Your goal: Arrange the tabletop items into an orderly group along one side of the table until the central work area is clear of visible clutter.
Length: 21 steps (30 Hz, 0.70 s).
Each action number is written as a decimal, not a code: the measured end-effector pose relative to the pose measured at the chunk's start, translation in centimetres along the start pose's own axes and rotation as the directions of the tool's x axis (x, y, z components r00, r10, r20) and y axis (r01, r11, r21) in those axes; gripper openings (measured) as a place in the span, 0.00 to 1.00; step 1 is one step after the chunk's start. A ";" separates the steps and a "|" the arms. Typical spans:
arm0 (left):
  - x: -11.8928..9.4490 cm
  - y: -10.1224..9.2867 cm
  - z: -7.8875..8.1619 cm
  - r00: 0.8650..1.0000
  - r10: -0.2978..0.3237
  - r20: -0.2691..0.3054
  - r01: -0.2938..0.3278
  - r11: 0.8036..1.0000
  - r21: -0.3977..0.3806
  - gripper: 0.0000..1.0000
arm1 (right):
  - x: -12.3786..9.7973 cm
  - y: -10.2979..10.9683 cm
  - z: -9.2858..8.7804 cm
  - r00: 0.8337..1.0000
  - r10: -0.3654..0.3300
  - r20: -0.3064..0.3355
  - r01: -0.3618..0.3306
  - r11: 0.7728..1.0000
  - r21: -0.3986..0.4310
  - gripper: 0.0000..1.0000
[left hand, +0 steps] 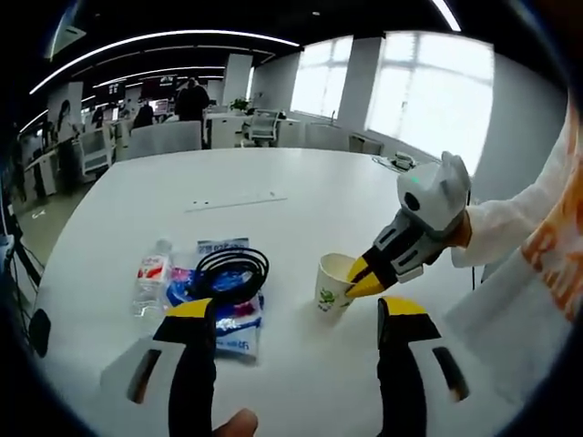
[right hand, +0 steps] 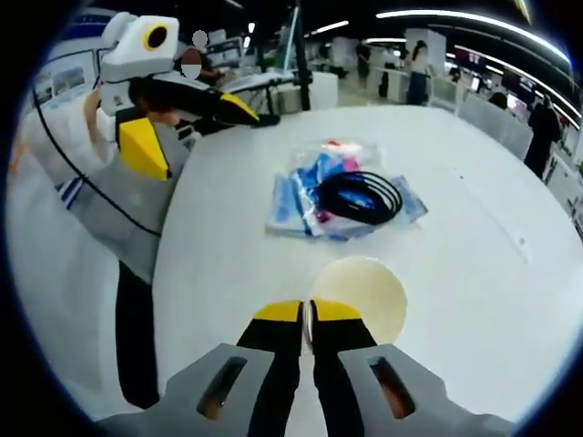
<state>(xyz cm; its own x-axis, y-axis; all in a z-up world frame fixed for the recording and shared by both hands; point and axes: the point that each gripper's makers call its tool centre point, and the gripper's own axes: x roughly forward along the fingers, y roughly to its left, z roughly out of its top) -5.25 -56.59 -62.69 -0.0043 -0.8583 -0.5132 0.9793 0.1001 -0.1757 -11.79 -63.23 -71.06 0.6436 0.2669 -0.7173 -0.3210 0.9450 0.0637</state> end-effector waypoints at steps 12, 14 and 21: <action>0.3 -0.3 0.2 1.000 -0.019 0.000 0.019 1.000 -0.004 0.75 | -0.3 0.5 0.6 1.000 -0.011 0.021 0.011 1.000 -0.004 0.21; 0.4 -0.4 -0.1 1.000 -0.023 -0.008 0.023 1.000 -0.005 0.75 | -0.5 0.4 0.7 1.000 -0.011 0.028 0.011 1.000 -0.001 0.24; 0.7 -0.2 -0.3 1.000 -0.024 -0.013 0.024 0.999 -0.031 0.76 | -1.9 0.0 1.5 0.996 -0.028 0.083 0.025 0.999 0.036 0.32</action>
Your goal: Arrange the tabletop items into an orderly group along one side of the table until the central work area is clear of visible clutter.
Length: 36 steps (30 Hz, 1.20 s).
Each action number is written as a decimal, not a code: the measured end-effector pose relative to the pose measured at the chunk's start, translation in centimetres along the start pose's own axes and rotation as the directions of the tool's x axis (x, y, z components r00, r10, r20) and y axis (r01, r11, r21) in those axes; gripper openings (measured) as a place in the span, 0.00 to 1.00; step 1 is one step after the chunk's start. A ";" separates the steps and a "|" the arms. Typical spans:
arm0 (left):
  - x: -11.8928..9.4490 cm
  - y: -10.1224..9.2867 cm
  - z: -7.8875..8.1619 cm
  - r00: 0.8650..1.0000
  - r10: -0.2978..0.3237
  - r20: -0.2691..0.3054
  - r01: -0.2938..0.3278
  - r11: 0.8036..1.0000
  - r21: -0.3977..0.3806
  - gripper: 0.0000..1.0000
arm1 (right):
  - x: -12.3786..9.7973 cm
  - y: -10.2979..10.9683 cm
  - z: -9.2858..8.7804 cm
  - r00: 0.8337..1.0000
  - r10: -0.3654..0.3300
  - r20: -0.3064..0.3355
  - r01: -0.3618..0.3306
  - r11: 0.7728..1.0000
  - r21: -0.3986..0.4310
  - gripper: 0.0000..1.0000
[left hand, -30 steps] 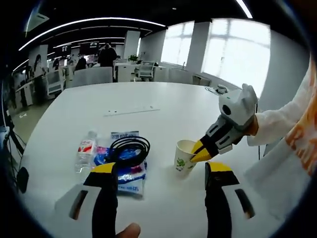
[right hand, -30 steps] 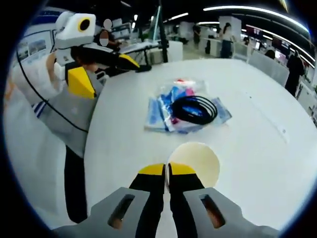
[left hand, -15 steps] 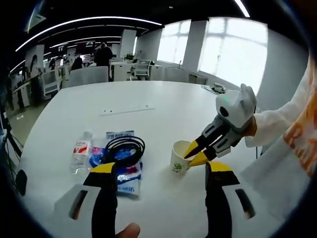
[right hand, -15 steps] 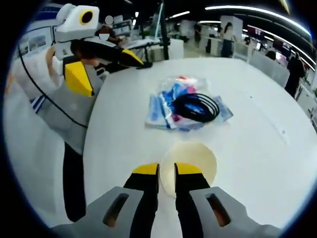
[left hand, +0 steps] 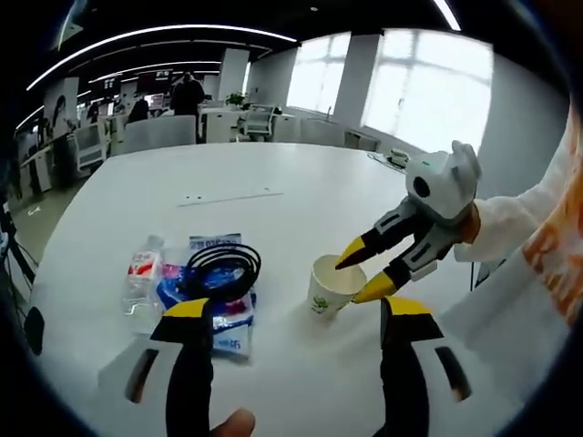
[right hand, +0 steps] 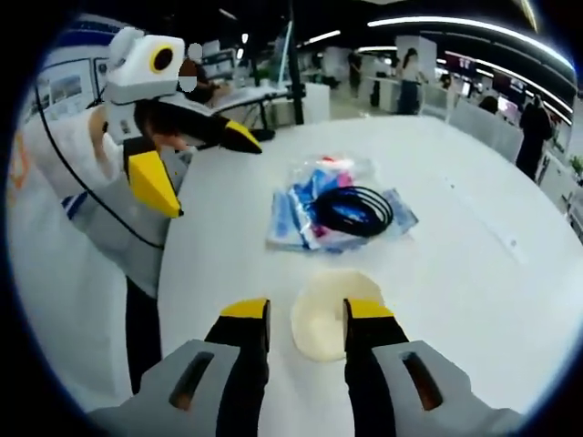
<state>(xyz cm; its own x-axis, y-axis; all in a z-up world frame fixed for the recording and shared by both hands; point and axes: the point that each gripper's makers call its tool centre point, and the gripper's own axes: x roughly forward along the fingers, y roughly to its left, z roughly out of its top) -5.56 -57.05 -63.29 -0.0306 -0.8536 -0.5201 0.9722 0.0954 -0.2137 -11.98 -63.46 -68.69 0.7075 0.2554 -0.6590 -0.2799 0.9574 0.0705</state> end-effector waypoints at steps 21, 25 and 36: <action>1.0 2.4 2.4 0.995 0.072 0.067 -0.067 0.995 -0.072 0.82 | -5.6 -1.5 -0.7 0.989 -0.093 0.115 0.062 0.967 0.246 0.62; 1.1 2.8 2.7 0.994 0.082 0.074 -0.077 0.994 -0.071 0.83 | -6.4 -1.6 -0.7 0.982 -0.122 0.147 0.069 0.944 0.321 0.69; 1.0 3.5 2.4 0.991 0.115 0.062 -0.106 0.986 -0.130 0.92 | -8.6 -2.4 -2.0 0.969 -0.186 0.164 0.099 0.897 0.431 0.70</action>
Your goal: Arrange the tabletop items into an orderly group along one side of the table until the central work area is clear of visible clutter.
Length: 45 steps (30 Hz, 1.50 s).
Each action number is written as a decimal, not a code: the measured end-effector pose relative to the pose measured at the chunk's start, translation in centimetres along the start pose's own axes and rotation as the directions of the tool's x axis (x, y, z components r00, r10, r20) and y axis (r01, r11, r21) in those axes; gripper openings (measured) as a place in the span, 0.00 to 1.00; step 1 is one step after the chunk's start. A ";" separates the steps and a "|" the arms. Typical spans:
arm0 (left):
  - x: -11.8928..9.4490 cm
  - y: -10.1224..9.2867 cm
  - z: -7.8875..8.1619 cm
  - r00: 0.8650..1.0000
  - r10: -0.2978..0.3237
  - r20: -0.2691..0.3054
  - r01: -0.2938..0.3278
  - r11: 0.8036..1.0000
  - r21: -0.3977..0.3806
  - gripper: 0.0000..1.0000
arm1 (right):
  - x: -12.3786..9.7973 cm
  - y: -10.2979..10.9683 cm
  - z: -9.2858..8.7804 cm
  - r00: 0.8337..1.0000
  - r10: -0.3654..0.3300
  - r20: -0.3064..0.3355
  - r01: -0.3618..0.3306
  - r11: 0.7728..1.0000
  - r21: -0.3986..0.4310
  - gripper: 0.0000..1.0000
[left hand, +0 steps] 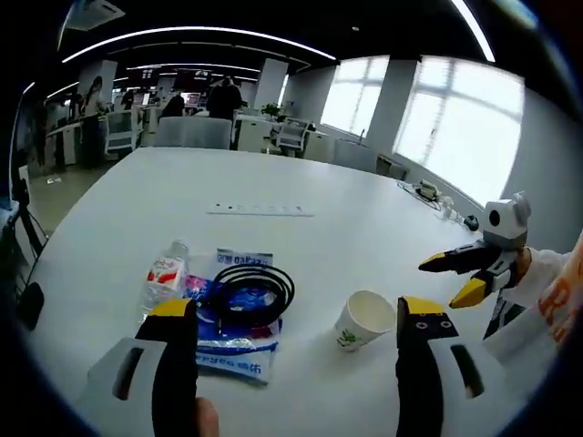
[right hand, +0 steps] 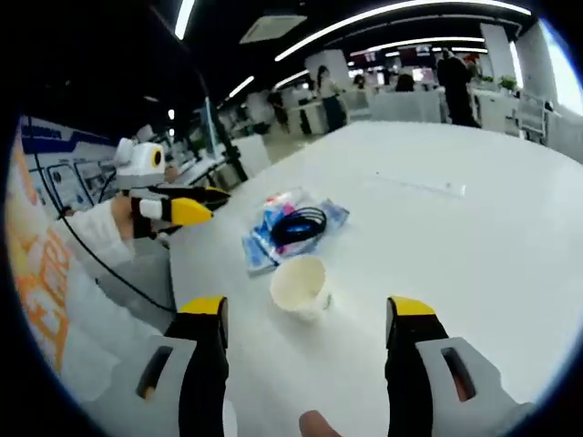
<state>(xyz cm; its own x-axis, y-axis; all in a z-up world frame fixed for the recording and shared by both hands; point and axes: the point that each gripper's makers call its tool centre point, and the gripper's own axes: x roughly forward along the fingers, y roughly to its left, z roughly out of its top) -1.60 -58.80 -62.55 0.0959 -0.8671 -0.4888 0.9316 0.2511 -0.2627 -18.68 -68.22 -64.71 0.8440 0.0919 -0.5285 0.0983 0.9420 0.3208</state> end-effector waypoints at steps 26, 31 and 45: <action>-1.8 3.8 -0.3 0.989 0.139 -0.044 -0.140 0.990 -0.012 1.00 | -0.3 0.3 -1.8 1.000 0.003 -0.030 0.001 0.991 0.130 0.72; -1.3 3.8 -0.9 0.988 0.141 -0.067 -0.142 0.990 -0.009 1.00 | -0.2 0.2 -1.3 1.000 0.012 -0.015 -0.010 0.990 0.144 0.72; -0.4 6.9 0.0 0.981 0.175 -0.087 -0.177 0.984 -0.017 0.99 | 0.3 0.3 -1.8 0.998 0.033 -0.047 -0.025 0.986 0.163 0.68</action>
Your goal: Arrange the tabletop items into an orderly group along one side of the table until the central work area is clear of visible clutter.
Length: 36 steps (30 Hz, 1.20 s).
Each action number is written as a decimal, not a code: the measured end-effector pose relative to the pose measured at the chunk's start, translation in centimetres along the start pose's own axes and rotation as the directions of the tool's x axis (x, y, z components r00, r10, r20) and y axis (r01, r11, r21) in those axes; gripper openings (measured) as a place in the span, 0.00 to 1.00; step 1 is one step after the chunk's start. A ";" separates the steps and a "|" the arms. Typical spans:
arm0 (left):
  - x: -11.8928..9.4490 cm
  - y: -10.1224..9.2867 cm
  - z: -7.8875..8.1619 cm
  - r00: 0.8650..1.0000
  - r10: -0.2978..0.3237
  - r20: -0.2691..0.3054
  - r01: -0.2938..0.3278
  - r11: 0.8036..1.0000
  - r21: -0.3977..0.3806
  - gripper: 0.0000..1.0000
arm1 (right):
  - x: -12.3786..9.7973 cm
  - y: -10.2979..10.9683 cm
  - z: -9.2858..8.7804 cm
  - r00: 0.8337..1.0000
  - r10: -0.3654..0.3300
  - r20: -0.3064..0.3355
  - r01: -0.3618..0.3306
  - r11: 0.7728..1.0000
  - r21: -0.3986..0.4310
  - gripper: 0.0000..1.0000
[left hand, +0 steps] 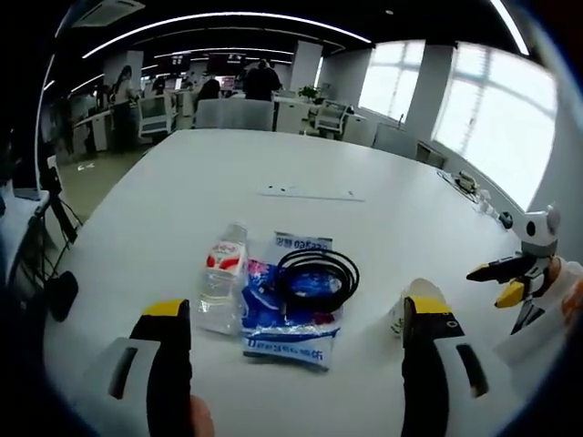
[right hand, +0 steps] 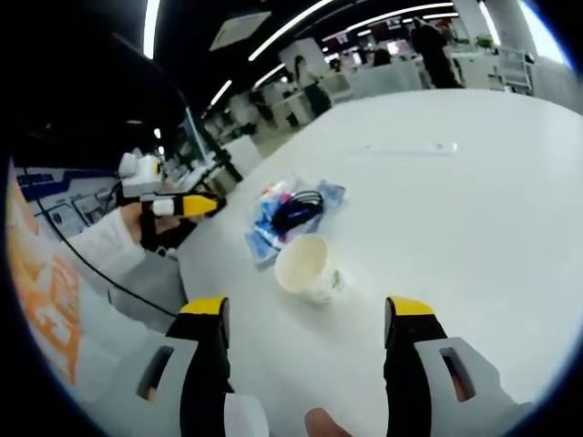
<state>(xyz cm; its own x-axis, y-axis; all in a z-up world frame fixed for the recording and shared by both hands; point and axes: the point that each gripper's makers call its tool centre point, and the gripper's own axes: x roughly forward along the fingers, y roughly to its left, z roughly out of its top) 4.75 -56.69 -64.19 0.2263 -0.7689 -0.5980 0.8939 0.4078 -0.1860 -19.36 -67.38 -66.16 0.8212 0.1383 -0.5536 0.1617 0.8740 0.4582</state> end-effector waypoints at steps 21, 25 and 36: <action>6.1 5.3 2.8 0.996 0.030 -0.088 -0.032 0.999 -0.022 0.80 | 1.3 -0.1 -0.7 0.997 0.027 -0.069 -0.026 0.999 0.018 0.63; 7.2 6.9 2.9 0.988 0.078 -0.135 -0.078 0.997 0.010 0.72 | 1.6 0.2 -0.9 0.997 0.038 -0.071 -0.036 0.999 0.038 0.62; 11.3 7.2 4.3 0.983 0.063 -0.170 -0.054 0.997 0.057 0.57 | 2.3 1.0 -0.8 0.994 0.076 -0.080 -0.072 0.996 0.054 0.62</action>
<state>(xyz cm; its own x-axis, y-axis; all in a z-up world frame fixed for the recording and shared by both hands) 15.38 -64.57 -68.88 0.2130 -0.6470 -0.7321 0.9012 0.4196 -0.1087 -17.75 -65.86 -67.56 0.7844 0.2414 -0.5713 0.1319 0.8352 0.5339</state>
